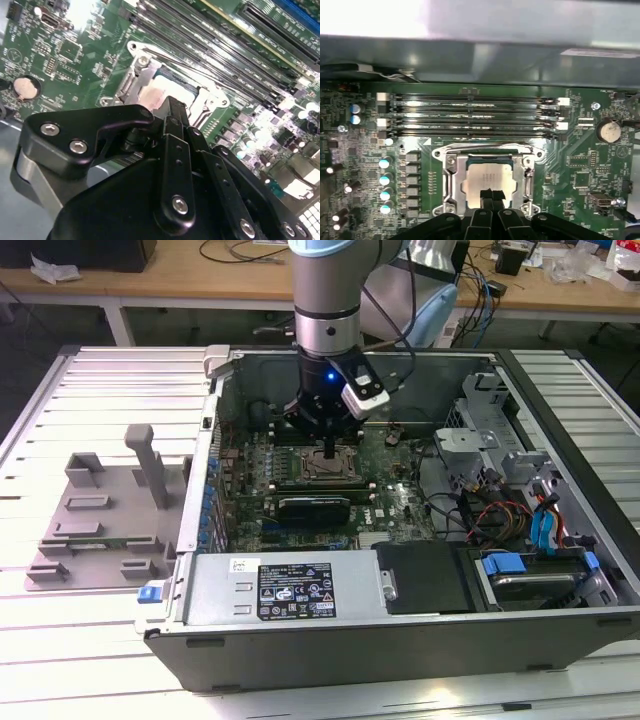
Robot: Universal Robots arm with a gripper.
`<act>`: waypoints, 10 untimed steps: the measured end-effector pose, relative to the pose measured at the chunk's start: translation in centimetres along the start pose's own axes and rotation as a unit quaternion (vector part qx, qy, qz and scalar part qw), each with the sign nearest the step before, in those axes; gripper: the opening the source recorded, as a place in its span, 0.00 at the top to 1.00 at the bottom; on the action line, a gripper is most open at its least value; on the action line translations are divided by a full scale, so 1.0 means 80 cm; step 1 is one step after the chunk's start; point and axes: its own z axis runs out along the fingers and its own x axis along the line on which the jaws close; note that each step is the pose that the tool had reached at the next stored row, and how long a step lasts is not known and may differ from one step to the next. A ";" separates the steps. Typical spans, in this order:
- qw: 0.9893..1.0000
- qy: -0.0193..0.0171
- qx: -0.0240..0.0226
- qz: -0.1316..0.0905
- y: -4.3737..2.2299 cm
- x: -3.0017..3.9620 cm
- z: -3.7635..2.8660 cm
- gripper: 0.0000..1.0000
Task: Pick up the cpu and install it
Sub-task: 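Install the first cpu locking lever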
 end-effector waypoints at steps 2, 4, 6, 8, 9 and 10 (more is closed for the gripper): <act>1.000 0.001 0.000 0.000 -0.0001 -0.0015 0.0001 0.89; 1.000 0.001 0.000 0.000 -0.0005 -0.0017 -0.0015 0.89; 1.000 0.001 0.000 0.000 -0.0011 -0.0020 -0.0061 0.89; 1.000 0.001 0.000 0.000 -0.0021 -0.0025 -0.0121 0.89; 1.000 0.001 0.000 0.000 -0.0030 -0.0026 -0.0137 0.89; 1.000 0.001 0.000 0.000 -0.0037 -0.0026 -0.0143 0.89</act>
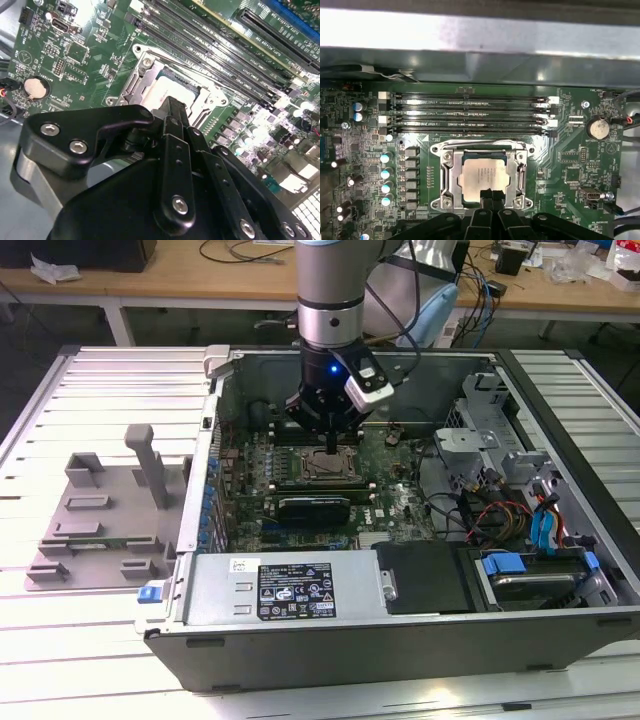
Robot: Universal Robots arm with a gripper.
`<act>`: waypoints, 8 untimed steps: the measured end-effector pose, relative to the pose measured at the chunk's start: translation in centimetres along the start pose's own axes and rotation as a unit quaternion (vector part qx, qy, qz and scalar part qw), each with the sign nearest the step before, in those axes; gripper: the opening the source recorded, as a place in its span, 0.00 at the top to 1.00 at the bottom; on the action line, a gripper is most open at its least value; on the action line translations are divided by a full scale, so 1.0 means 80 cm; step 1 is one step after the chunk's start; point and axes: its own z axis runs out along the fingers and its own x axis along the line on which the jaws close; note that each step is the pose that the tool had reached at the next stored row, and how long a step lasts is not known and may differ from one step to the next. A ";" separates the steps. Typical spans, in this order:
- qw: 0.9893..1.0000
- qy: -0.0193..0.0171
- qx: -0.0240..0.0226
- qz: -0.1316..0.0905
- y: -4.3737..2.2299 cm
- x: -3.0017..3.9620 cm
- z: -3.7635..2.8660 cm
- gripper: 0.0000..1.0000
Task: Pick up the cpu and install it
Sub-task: 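Install the first cpu locking lever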
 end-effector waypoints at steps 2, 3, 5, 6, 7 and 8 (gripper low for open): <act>1.000 0.000 0.000 0.000 -0.0019 0.0001 -0.0011 0.89; 1.000 0.000 0.000 0.000 -0.0024 0.0001 -0.0015 0.89; 1.000 0.000 0.000 0.000 -0.0030 0.0005 -0.0016 0.89; 1.000 -0.001 0.000 0.000 -0.0034 0.0032 -0.0018 0.89; 1.000 -0.002 0.000 0.000 -0.0033 0.0037 -0.0018 0.89; 1.000 -0.002 0.000 0.000 -0.0033 0.0037 -0.0018 0.89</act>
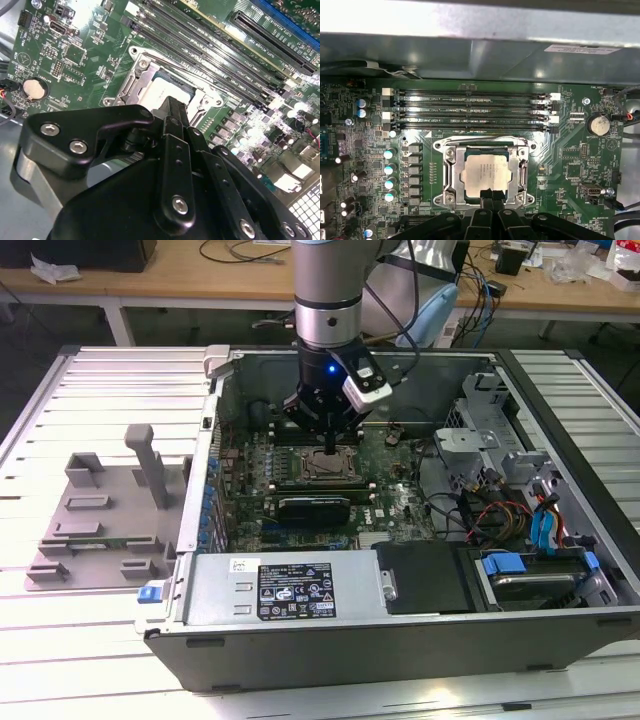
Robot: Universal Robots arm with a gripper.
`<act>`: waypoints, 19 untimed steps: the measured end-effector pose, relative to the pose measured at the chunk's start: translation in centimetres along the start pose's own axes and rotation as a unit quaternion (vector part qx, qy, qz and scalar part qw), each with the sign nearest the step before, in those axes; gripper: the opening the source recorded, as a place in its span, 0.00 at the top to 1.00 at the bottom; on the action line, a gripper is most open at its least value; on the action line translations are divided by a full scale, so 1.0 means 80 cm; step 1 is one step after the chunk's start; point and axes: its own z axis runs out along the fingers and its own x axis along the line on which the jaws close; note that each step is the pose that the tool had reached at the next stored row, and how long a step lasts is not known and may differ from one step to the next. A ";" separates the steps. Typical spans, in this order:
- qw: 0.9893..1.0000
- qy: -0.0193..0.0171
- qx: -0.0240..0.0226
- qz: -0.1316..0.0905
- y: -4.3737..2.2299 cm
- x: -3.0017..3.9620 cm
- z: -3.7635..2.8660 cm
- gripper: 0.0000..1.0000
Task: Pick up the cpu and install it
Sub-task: 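Install the first cpu locking lever, then install the second cpu locking lever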
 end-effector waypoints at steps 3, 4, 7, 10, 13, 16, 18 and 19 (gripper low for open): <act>1.000 0.002 0.000 0.000 -0.0001 -0.0001 0.0001 0.89; 1.000 0.006 0.000 0.000 -0.0002 -0.0003 0.0000 0.89; 1.000 0.006 -0.001 0.000 -0.0001 -0.0004 0.0001 0.89; 1.000 0.007 -0.001 -0.001 -0.0001 -0.0004 0.0001 0.89; 1.000 0.007 -0.001 -0.001 -0.0001 -0.0004 0.0001 0.89; 1.000 0.007 -0.001 -0.001 -0.0001 -0.0004 0.0001 0.89; 1.000 0.008 -0.001 -0.001 -0.0001 -0.0004 0.0001 0.89; 1.000 0.008 -0.001 -0.001 -0.0001 -0.0004 0.0001 0.89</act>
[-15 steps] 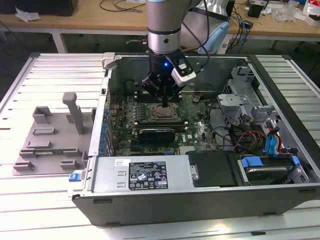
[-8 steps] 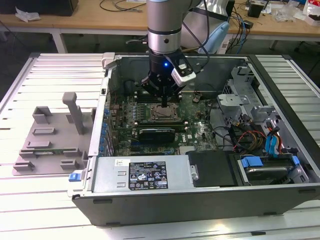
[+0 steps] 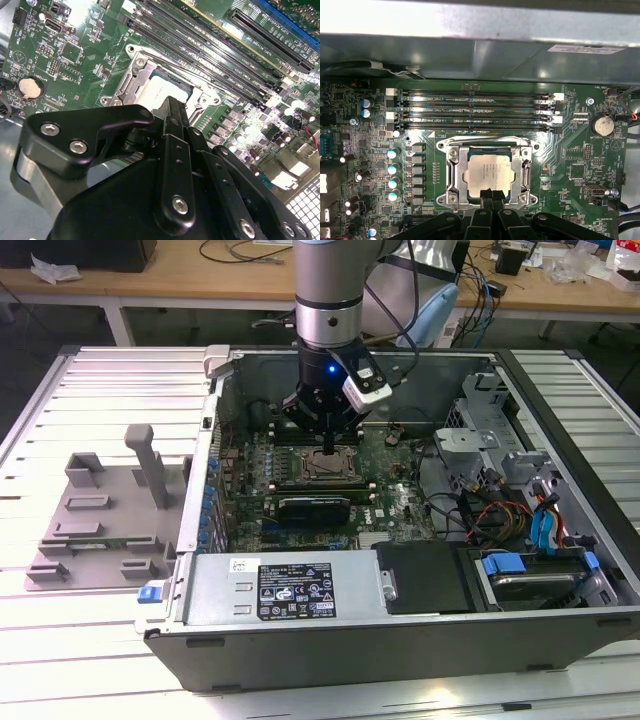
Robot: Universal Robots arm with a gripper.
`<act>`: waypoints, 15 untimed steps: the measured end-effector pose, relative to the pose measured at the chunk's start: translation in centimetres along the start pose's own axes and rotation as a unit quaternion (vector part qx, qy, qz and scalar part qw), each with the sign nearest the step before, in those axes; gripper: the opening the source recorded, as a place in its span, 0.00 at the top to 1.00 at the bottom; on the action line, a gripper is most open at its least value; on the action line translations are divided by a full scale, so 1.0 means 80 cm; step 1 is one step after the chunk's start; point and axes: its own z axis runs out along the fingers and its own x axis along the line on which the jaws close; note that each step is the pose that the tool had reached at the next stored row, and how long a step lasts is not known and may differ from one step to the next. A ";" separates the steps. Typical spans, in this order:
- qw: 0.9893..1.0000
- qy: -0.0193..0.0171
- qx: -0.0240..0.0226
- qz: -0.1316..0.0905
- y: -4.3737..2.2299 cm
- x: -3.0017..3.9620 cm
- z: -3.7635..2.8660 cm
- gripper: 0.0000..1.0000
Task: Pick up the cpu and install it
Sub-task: 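Install the second cpu locking lever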
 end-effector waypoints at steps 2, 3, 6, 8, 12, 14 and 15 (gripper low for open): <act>1.000 0.000 0.000 0.000 0.0000 -0.0001 -0.0004 0.89; 1.000 0.000 0.000 0.000 -0.0003 -0.0002 -0.0035 0.89; 1.000 0.000 0.000 0.000 -0.0009 -0.0006 -0.0105 0.89; 1.000 0.000 0.000 0.000 -0.0013 -0.0009 -0.0152 0.89; 1.000 0.000 0.001 0.000 -0.0025 -0.0018 -0.0298 0.89; 1.000 0.000 0.002 0.000 -0.0032 -0.0023 -0.0381 0.89; 1.000 0.000 0.002 0.000 -0.0032 -0.0023 -0.0380 0.89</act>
